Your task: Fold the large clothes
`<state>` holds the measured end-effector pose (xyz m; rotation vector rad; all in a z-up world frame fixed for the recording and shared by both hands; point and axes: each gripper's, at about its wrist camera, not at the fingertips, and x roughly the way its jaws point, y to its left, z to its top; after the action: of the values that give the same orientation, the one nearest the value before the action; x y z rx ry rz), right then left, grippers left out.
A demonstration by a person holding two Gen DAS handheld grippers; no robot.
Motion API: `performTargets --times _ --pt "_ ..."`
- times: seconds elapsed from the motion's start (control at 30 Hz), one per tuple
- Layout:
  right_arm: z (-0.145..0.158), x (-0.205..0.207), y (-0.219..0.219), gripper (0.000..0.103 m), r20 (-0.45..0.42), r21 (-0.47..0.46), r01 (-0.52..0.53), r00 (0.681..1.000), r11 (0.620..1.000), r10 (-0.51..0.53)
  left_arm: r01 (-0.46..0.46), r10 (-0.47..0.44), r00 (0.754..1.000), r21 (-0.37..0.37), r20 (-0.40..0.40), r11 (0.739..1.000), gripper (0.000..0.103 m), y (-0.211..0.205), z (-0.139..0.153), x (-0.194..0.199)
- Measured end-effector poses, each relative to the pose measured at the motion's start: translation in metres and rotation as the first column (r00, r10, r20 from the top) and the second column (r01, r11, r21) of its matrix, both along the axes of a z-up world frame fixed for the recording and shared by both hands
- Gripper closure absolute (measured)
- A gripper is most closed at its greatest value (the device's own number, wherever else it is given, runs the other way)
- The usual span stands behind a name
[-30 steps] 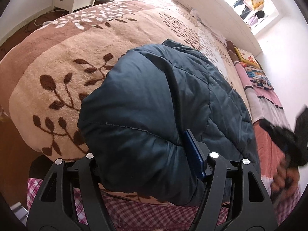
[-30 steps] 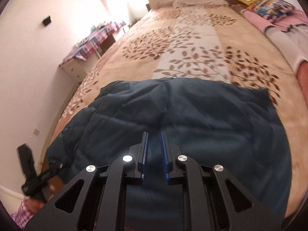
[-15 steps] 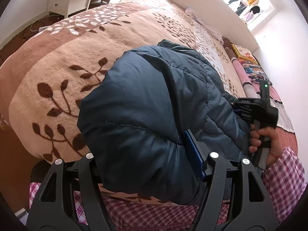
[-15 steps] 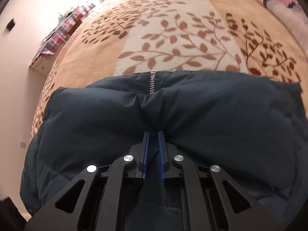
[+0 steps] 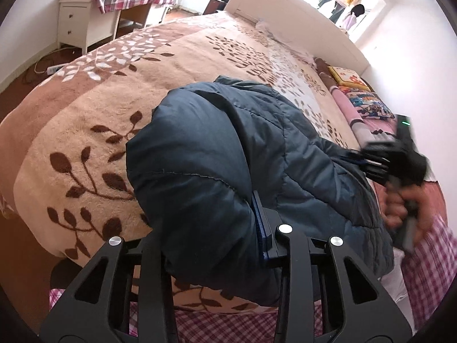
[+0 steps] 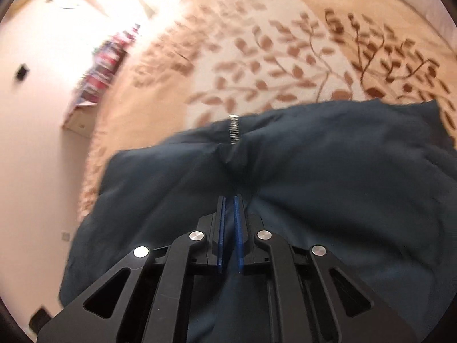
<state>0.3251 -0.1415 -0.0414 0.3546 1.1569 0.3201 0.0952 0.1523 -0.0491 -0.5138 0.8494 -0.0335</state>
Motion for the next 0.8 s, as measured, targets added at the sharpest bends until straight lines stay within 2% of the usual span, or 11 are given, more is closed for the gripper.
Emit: performTargets --times 0.07,0.13,0.23,0.33,0.4,0.53,0.67,0.8 --pt "0.018 -0.026 0.0 0.093 0.055 -0.012 -0.041 0.998 0.999 0.041 -0.005 0.005 1.0 -0.01 -0.001 1.0 0.07 0.001 0.0 -0.001" --pt "0.026 -0.05 0.001 0.093 0.07 -0.022 -0.078 0.994 0.997 0.079 -0.004 0.004 1.0 -0.01 0.001 1.0 0.07 0.001 0.0 -0.002" --pt "0.014 -0.081 0.006 0.093 0.021 0.008 -0.133 0.991 0.991 0.133 -0.001 0.001 1.0 -0.008 0.007 1.0 0.071 0.0 0.002 -0.004" --pt "-0.009 -0.083 0.015 0.093 -0.038 -0.033 -0.159 0.987 0.987 0.157 0.005 -0.005 1.0 -0.003 0.015 1.0 0.071 -0.003 0.008 -0.007" --pt "-0.024 -0.078 0.019 0.098 -0.071 -0.045 -0.148 0.987 0.988 0.145 0.017 -0.017 0.999 0.001 0.032 1.0 0.072 -0.007 0.014 -0.009" --pt "-0.044 -0.069 0.022 0.1 -0.087 -0.04 -0.136 0.987 0.99 0.132 0.041 -0.043 0.997 0.037 0.062 0.998 0.072 -0.017 0.026 -0.012" --pt "-0.044 -0.071 0.026 0.1 -0.073 -0.073 -0.143 0.988 0.987 0.138 0.037 -0.04 0.997 0.047 0.061 0.998 0.073 -0.02 0.031 -0.011" --pt "-0.023 -0.084 0.011 0.096 -0.069 0.004 -0.113 0.991 0.994 0.113 0.037 -0.039 0.998 0.043 0.055 0.998 0.073 -0.019 0.032 -0.011"
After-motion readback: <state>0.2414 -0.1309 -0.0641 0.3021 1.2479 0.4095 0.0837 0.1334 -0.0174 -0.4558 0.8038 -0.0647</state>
